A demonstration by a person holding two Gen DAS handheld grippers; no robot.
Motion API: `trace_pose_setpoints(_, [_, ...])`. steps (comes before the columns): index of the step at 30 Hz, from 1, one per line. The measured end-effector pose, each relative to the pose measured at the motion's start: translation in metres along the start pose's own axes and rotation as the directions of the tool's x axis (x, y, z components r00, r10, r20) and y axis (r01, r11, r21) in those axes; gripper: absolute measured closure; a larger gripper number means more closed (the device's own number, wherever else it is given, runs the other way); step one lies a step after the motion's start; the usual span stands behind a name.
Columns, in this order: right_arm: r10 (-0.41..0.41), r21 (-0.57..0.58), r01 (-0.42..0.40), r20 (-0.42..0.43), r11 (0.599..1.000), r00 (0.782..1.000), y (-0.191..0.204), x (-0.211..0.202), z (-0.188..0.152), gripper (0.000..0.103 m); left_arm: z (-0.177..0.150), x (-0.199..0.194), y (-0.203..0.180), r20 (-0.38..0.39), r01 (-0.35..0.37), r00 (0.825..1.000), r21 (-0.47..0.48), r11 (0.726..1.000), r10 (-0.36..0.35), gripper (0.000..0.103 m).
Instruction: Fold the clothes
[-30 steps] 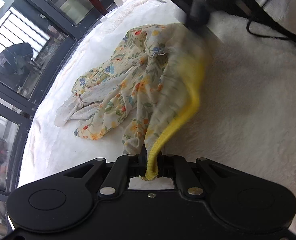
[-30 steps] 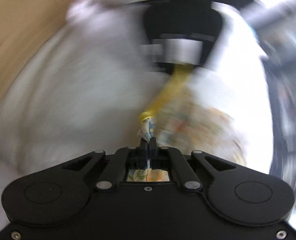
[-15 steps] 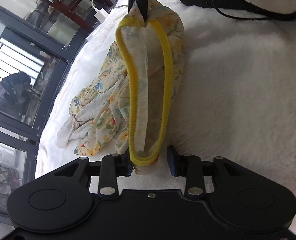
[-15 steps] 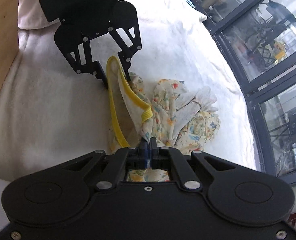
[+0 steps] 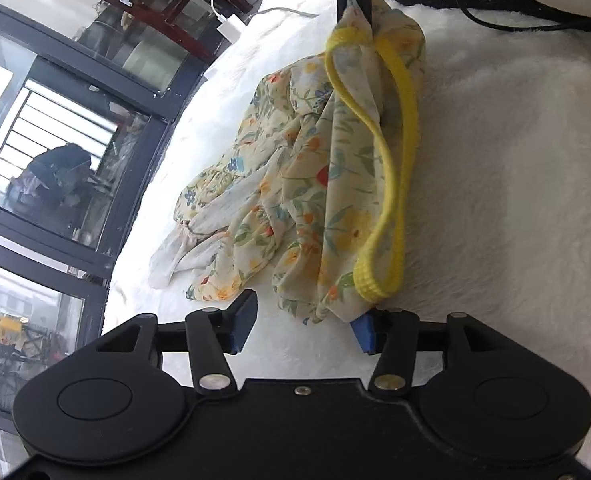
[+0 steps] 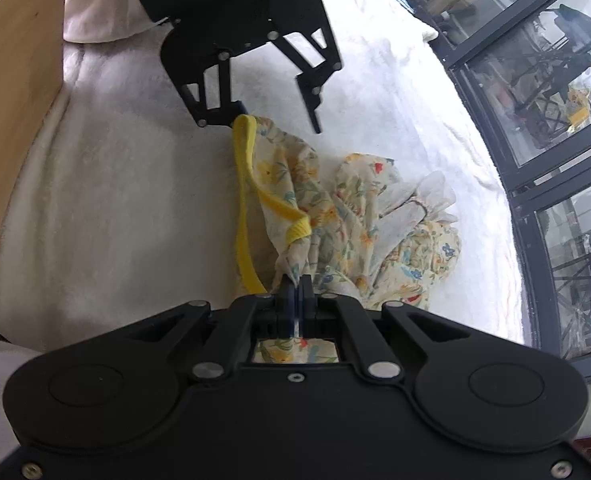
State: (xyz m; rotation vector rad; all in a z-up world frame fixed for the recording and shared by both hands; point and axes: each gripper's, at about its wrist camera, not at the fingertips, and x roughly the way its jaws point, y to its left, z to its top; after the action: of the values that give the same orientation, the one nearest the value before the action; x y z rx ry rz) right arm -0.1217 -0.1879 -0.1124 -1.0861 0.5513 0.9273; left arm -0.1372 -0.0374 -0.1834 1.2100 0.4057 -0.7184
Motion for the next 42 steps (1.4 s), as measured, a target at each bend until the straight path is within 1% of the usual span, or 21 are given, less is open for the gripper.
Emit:
trace_pose_setpoints(3, [-0.003,0.003,0.003,-0.001,1.0,1.0,0.002,0.001,0.002,0.101,0.002,-0.007,-0.008,0.044,0.013,0.999,0.042,0.999,-0.014,0.052])
trace_pose_setpoints(5, [-0.008,0.007,0.008,-0.002,1.0,1.0,0.003,0.002,0.002,0.101,0.002,-0.012,-0.012,0.074,0.049,0.996,0.064,0.997,-0.053,0.052])
trace_pose_setpoints(7, [-0.01,0.013,0.01,-0.008,1.0,1.0,0.004,0.003,0.001,0.101,0.002,-0.013,-0.016,0.082,0.068,0.994,0.082,0.994,-0.075,0.052])
trace_pose_setpoints(12, [-0.015,0.023,0.015,-0.008,1.0,1.0,0.006,0.003,-0.002,0.101,0.001,-0.014,-0.022,0.116,0.053,0.991,0.123,0.991,-0.068,0.052])
trace_pose_setpoints(14, [-0.016,0.023,0.017,-0.008,1.0,1.0,0.007,0.002,-0.002,0.101,0.002,-0.013,-0.025,0.134,0.053,0.988,0.149,0.987,-0.074,0.055])
trace_pose_setpoints(15, [-0.015,0.024,0.015,-0.008,1.0,1.0,0.007,0.003,-0.003,0.101,0.003,-0.012,-0.026,0.134,0.058,0.988,0.159,0.986,-0.08,0.057])
trace_pose_setpoints(17, [-0.013,0.023,0.013,-0.007,1.0,1.0,0.008,0.003,-0.003,0.101,0.005,-0.008,-0.028,0.115,0.106,0.985,0.164,0.981,-0.125,0.084])
trace_pose_setpoints(19, [-0.009,0.02,0.01,-0.006,1.0,1.0,0.009,0.003,-0.004,0.101,0.005,-0.008,-0.024,0.111,0.147,0.981,0.129,0.981,-0.162,0.096])
trace_pose_setpoints(21, [-0.006,0.015,0.006,-0.007,1.0,1.0,0.01,0.003,-0.004,0.101,0.007,-0.008,-0.019,0.116,0.143,0.981,0.099,0.985,-0.154,0.099])
trace_pose_setpoints(24, [0.013,0.005,-0.013,-0.028,1.0,1.0,0.011,0.005,-0.005,0.101,0.007,-0.006,-0.01,0.109,0.089,0.99,0.032,0.995,-0.092,0.1])
trace_pose_setpoints(25, [0.028,-0.007,-0.028,-0.046,1.0,0.999,0.013,0.007,-0.006,0.099,0.007,-0.004,-0.004,0.101,0.091,0.991,-0.013,0.996,-0.089,0.1])
trace_pose_setpoints(26, [0.037,-0.019,-0.039,-0.061,0.999,0.997,0.015,0.01,-0.007,0.092,0.008,-0.002,0.003,0.092,0.094,0.992,-0.062,0.994,-0.089,0.1])
trace_pose_setpoints(27, [0.042,-0.029,-0.044,-0.07,0.999,0.997,0.016,0.011,-0.007,0.087,0.008,-0.001,0.006,0.087,0.099,0.992,-0.089,0.991,-0.091,0.1])
trace_pose_setpoints(28, [0.047,-0.043,-0.05,-0.076,0.998,0.996,0.018,0.013,-0.007,0.076,0.009,0.001,0.011,0.081,0.106,0.992,-0.128,0.986,-0.096,0.1])
trace_pose_setpoints(29, [0.054,-0.066,-0.059,-0.073,0.996,0.996,0.022,0.014,-0.008,0.068,0.01,0.002,0.013,0.078,0.105,0.993,-0.145,0.984,-0.094,0.1])
trace_pose_setpoints(30, [0.061,-0.085,-0.067,-0.072,0.994,0.996,0.025,0.014,-0.008,0.064,0.01,0.003,0.015,0.076,0.103,0.993,-0.151,0.983,-0.092,0.1])
trace_pose_setpoints(32, [0.077,-0.111,-0.084,-0.068,0.99,0.995,0.029,0.014,-0.007,0.042,0.012,0.004,0.018,0.075,0.098,0.993,-0.162,0.982,-0.087,0.1])
trace_pose_setpoints(33, [0.085,-0.127,-0.093,-0.064,0.988,0.994,0.031,0.013,-0.006,0.04,0.014,0.005,0.022,0.075,0.101,0.993,-0.17,0.98,-0.09,0.1])
trace_pose_setpoints(36, [0.083,-0.197,-0.096,-0.077,0.976,0.994,0.041,0.016,-0.007,0.04,0.016,0.005,0.029,0.076,0.108,0.993,-0.198,0.974,-0.094,0.1])
trace_pose_setpoints(40, [0.025,-0.318,-0.047,-0.072,0.947,0.997,0.053,0.022,-0.009,0.04,0.018,0.005,0.033,0.078,0.095,0.994,-0.199,0.975,-0.081,0.1])
trace_pose_setpoints(42, [0.009,-0.346,-0.034,-0.072,0.938,0.997,0.056,0.026,-0.01,0.04,0.018,0.004,0.034,0.079,0.096,0.994,-0.202,0.975,-0.081,0.1])
